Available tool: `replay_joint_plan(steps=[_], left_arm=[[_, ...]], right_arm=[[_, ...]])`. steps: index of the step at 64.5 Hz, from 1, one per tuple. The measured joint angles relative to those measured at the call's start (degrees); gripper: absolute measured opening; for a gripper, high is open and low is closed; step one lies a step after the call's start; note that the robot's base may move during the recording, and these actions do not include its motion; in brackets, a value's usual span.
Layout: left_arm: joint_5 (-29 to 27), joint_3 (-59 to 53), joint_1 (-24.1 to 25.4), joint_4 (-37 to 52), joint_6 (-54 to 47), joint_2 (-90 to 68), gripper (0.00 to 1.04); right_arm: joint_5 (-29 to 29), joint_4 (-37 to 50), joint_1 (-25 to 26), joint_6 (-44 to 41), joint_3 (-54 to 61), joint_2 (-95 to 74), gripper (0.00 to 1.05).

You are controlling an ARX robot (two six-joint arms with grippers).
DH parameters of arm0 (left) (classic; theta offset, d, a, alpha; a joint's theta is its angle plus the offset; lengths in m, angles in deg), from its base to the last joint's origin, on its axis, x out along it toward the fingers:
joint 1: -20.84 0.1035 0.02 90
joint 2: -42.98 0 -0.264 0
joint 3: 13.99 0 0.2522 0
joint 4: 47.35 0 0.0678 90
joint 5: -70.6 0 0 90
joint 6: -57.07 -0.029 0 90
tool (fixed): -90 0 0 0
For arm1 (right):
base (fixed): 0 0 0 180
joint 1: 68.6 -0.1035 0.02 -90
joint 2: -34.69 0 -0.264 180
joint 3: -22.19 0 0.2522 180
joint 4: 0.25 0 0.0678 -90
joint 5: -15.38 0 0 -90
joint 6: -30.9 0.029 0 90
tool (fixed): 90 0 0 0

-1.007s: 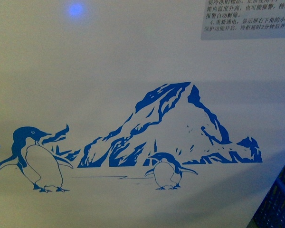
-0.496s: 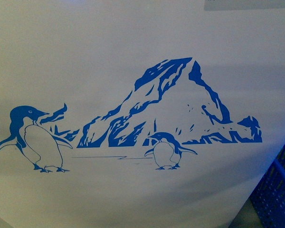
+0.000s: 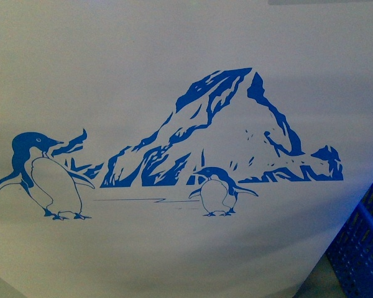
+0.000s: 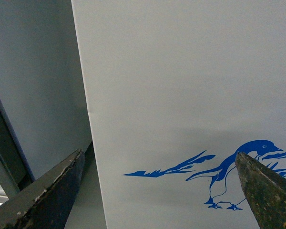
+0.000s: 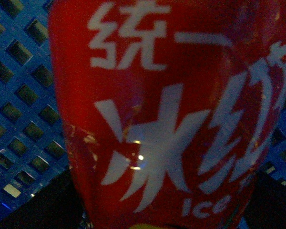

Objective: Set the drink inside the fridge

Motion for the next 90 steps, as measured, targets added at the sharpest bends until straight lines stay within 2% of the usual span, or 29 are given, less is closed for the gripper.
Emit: replay_joint_plan(steps=[2,8,14,21,41,49,55,62,68,80,90], left_arm=[[0.0,0.0,0.0,0.0,0.0,0.0,0.97],[0.0,0.0,0.0,0.0,0.0,0.0,0.97],[0.0,0.0,0.0,0.0,0.0,0.0,0.97],[0.0,0.0,0.0,0.0,0.0,0.0,0.97],[0.0,0.0,0.0,0.0,0.0,0.0,0.97],[0.0,0.0,0.0,0.0,0.0,0.0,0.97],[0.0,0.0,0.0,0.0,0.0,0.0,0.97],[0.0,0.0,0.0,0.0,0.0,0.0,0.97],[0.0,0.0,0.0,0.0,0.0,0.0,0.97],[0.0,0.0,0.0,0.0,0.0,0.0,0.97],[0.0,0.0,0.0,0.0,0.0,0.0,0.97]], right_arm=[[0.0,0.3,-0.1,-0.1,0.2,0.0,0.76],[0.0,0.7,-0.2,-0.1,0.4,0.0,0.64],[0.2,1.5,-0.1,-0.2,2.2,1.4,0.48],[0.4,1.8,0.3,-0.6,4.5,3.5,0.39],[2.4,5.2,0.6,-3.7,13.8,18.4,0.37],[4.2,8.2,-0.1,-8.8,20.9,32.4,0.37],[7.6,7.4,-1.1,-12.6,26.9,47.6,0.37],[10.8,3.2,-1.9,-13.9,30.6,61.9,0.37],[13.7,-3.6,-2.1,-14.1,32.4,77.2,0.37],[15.0,-17.7,-2.3,-13.6,32.1,104.8,0.37],[12.8,-28.2,-6.6,-12.1,31.1,123.8,0.37]])
